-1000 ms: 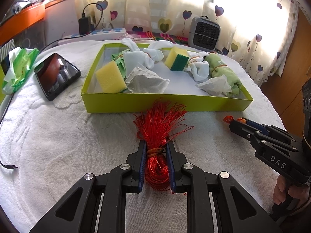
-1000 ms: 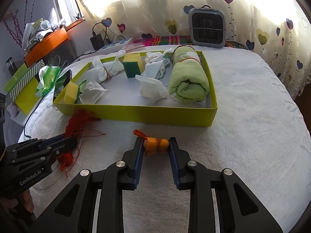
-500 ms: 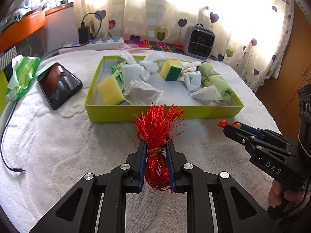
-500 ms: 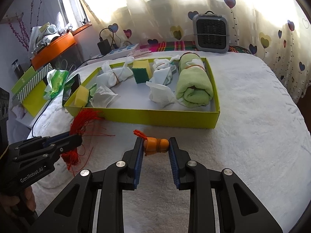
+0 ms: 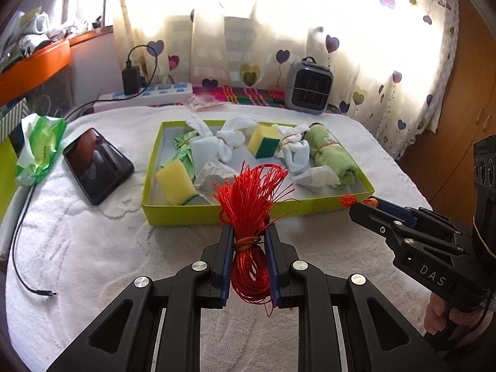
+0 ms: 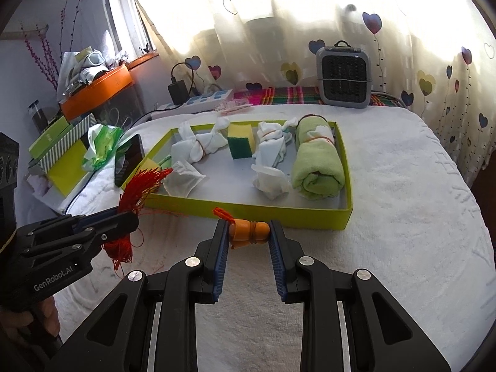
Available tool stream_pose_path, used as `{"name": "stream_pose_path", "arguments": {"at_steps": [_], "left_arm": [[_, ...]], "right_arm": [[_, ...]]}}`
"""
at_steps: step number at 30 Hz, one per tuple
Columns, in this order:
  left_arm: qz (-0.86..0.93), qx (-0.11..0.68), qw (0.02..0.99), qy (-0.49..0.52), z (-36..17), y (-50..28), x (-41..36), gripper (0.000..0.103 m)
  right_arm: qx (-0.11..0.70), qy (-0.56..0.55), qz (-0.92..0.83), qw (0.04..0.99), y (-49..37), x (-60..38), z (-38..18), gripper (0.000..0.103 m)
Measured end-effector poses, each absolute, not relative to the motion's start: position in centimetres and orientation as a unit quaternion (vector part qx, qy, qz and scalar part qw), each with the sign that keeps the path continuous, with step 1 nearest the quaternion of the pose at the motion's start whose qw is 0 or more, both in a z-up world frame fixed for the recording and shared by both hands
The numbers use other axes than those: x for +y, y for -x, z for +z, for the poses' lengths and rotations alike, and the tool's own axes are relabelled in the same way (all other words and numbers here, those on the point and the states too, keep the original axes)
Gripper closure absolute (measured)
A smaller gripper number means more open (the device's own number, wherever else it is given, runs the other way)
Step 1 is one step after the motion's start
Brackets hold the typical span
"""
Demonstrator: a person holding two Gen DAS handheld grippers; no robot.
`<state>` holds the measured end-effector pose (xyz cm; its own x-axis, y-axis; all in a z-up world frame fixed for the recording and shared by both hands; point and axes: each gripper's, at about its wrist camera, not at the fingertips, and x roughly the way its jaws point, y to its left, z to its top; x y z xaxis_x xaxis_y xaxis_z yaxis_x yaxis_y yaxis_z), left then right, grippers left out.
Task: Organize soft objects
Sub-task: 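Carry red tassel with left tool while right tool carries orange toy into box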
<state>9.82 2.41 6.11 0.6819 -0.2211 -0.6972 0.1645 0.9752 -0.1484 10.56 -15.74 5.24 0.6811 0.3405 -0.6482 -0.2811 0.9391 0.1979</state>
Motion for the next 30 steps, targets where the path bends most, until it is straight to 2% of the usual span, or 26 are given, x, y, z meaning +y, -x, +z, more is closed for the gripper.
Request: {"name": "stream_pose_path", "arguments": {"at_steps": [30], "left_arm": [[-0.120, 0.375, 0.918, 0.037, 7.7, -15.8, 2.2, 0.085]], "right_arm": [[0.338, -0.058, 0.171, 0.924, -15.0, -15.7, 7.2, 0.076]]}}
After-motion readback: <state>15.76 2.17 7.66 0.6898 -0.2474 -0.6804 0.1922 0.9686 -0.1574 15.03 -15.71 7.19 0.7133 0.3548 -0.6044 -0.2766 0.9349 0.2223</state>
